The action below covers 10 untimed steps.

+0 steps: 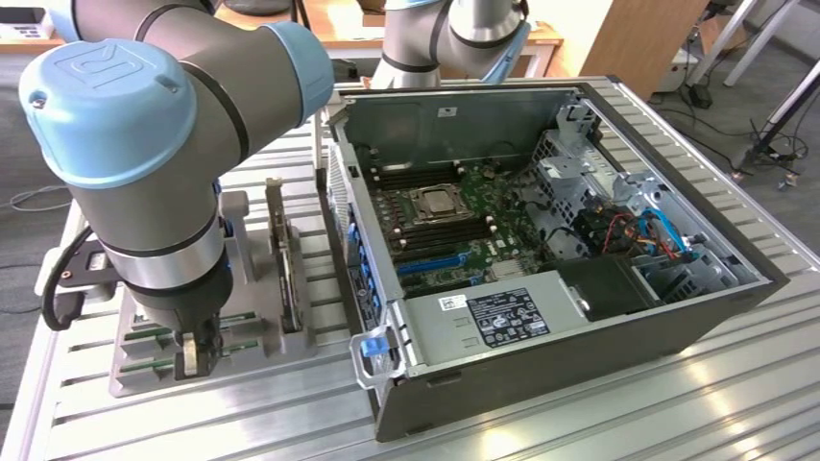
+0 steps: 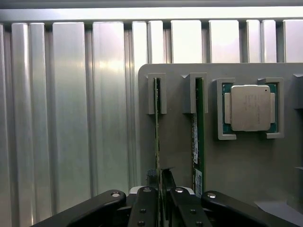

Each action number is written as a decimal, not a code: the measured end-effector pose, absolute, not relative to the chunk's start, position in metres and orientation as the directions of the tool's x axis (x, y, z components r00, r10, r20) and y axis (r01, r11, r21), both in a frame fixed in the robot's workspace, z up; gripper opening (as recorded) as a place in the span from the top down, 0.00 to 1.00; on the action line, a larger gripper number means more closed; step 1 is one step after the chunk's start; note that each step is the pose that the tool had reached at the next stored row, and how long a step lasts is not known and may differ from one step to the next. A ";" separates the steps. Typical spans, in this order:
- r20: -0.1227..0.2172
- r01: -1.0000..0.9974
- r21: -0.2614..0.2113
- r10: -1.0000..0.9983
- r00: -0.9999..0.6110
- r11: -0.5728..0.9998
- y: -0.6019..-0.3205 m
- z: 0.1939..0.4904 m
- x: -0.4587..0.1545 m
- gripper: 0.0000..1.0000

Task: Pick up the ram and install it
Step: 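Pick up the ram and move it above insertion slot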

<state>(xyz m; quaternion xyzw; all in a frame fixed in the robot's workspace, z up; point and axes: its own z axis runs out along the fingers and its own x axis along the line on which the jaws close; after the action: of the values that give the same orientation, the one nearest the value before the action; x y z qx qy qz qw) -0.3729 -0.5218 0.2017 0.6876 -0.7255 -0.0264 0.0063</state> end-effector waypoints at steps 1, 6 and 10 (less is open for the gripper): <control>-0.027 -0.998 0.047 -0.998 -0.054 0.053 -0.522 0.202 -0.373 0.81; -0.027 -0.998 0.047 -0.998 -0.054 0.052 -0.522 0.202 -0.372 0.81; -0.027 -0.998 0.047 -0.998 -0.054 0.052 -0.522 0.202 -0.372 0.81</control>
<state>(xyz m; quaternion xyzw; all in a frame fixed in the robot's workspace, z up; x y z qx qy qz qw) -0.3725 -0.5218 0.2017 0.6878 -0.7254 -0.0264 0.0063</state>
